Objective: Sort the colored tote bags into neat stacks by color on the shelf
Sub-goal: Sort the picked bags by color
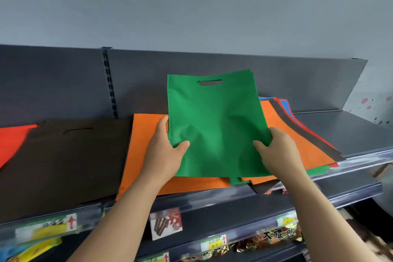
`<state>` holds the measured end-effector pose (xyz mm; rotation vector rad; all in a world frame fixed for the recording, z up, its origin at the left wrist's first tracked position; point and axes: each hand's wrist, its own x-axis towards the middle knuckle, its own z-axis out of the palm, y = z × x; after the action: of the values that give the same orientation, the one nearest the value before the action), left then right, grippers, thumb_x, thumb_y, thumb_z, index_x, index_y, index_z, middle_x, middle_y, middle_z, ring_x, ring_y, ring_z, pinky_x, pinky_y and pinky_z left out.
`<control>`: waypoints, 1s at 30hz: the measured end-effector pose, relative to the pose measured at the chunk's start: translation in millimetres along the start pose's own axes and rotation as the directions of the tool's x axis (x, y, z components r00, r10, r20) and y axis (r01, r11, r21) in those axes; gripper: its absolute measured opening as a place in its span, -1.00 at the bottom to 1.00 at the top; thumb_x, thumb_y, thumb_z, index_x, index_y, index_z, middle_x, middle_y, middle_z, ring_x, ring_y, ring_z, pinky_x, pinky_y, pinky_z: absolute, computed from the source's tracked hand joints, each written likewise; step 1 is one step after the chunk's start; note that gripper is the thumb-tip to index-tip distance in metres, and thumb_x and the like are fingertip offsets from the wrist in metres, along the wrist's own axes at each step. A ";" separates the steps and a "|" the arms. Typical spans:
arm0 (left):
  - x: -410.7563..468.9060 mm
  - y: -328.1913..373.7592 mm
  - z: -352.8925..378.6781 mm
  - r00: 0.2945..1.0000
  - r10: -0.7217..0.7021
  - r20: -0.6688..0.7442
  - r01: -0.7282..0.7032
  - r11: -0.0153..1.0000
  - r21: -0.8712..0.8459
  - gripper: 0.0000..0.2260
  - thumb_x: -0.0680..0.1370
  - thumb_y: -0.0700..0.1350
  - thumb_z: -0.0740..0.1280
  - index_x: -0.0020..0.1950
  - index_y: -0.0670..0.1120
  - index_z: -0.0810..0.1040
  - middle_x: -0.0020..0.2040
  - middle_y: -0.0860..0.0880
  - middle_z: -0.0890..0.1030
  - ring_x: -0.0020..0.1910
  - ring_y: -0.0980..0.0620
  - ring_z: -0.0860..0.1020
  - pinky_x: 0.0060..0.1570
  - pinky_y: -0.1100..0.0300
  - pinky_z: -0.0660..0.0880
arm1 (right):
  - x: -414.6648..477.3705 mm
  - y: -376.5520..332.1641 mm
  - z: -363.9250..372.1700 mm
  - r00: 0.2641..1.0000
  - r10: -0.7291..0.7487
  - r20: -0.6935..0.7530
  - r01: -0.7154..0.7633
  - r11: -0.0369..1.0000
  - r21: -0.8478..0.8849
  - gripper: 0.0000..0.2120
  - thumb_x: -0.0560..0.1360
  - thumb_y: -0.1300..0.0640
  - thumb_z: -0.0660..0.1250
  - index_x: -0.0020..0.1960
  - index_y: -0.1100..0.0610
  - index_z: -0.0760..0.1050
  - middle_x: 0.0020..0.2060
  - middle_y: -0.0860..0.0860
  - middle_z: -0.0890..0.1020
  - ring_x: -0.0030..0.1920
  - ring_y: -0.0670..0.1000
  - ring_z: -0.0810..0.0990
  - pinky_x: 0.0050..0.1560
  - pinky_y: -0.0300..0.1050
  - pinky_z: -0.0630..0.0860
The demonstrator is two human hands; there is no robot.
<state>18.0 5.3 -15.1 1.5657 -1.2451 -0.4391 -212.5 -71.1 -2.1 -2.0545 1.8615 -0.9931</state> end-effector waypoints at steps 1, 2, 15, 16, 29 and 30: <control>-4.4 -4.6 -16.9 1.000 -0.001 -0.016 0.001 1.000 0.029 -0.34 0.50 -0.11 0.41 0.50 0.05 0.14 0.36 0.11 0.42 0.31 0.08 0.42 0.30 0.09 0.39 | -7.5 -13.1 6.1 1.000 -0.012 -0.005 0.012 1.000 0.024 -0.84 0.47 0.10 0.34 -0.05 0.15 0.42 -0.12 0.10 0.58 -0.09 0.19 0.52 -0.16 -0.01 0.43; -8.6 -9.7 -33.7 0.999 -0.008 -0.032 0.010 0.998 0.062 -0.33 0.50 -0.09 0.40 0.51 0.03 0.14 0.38 0.09 0.41 0.33 0.07 0.41 0.30 0.12 0.36 | -15.1 -26.7 13.1 1.000 -0.022 -0.010 0.022 0.999 0.048 -0.83 0.47 0.11 0.35 -0.01 0.15 0.44 -0.09 0.10 0.59 -0.06 0.19 0.53 -0.14 -0.01 0.44; -71.0 -90.7 -230.9 0.954 -0.184 -0.236 0.246 0.932 0.265 -0.41 0.54 -0.22 0.24 0.53 -0.04 0.10 0.31 0.01 0.45 -0.10 0.07 0.51 -0.34 0.35 0.34 | -119.4 -188.7 126.8 0.960 -0.211 0.185 0.158 0.951 0.268 -0.69 0.54 0.24 0.17 0.28 0.16 0.35 -0.15 0.04 0.56 -0.30 0.03 0.52 -0.39 -0.10 0.36; -74.4 -94.6 -242.3 0.947 -0.193 -0.257 0.263 0.925 0.276 -0.41 0.54 -0.23 0.24 0.53 -0.05 0.11 0.32 0.00 0.45 -0.06 0.07 0.50 -0.29 0.32 0.36 | -124.0 -198.7 133.4 0.952 -0.225 0.206 0.165 0.948 0.274 -0.68 0.54 0.25 0.16 0.29 0.17 0.35 -0.15 0.04 0.55 -0.31 0.03 0.52 -0.40 -0.11 0.34; -93.4 -143.0 -352.7 0.806 -0.250 -0.536 0.450 0.848 0.281 -0.47 0.58 -0.21 0.25 0.52 -0.07 0.17 0.48 -0.04 0.29 0.44 -0.03 0.28 0.36 0.10 0.25 | -149.7 -315.4 204.6 0.827 -0.437 0.354 0.276 0.863 0.422 -0.68 0.56 0.31 0.12 0.29 0.13 0.36 -0.11 -0.10 0.51 -0.29 -0.09 0.54 -0.42 -0.27 0.36; -94.9 -148.1 -358.7 0.794 -0.252 -0.554 0.457 0.848 0.269 -0.47 0.58 -0.21 0.25 0.52 -0.07 0.17 0.48 -0.05 0.29 0.44 -0.02 0.28 0.36 0.09 0.25 | -151.9 -322.6 210.2 0.815 -0.455 0.358 0.288 0.855 0.431 -0.68 0.56 0.31 0.12 0.29 0.13 0.36 -0.09 -0.09 0.51 -0.28 -0.08 0.55 -0.42 -0.28 0.36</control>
<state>332.4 251.2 -31.7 2.1125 -0.6379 0.0063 174.5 72.5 -32.8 -2.2176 0.9762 -0.7661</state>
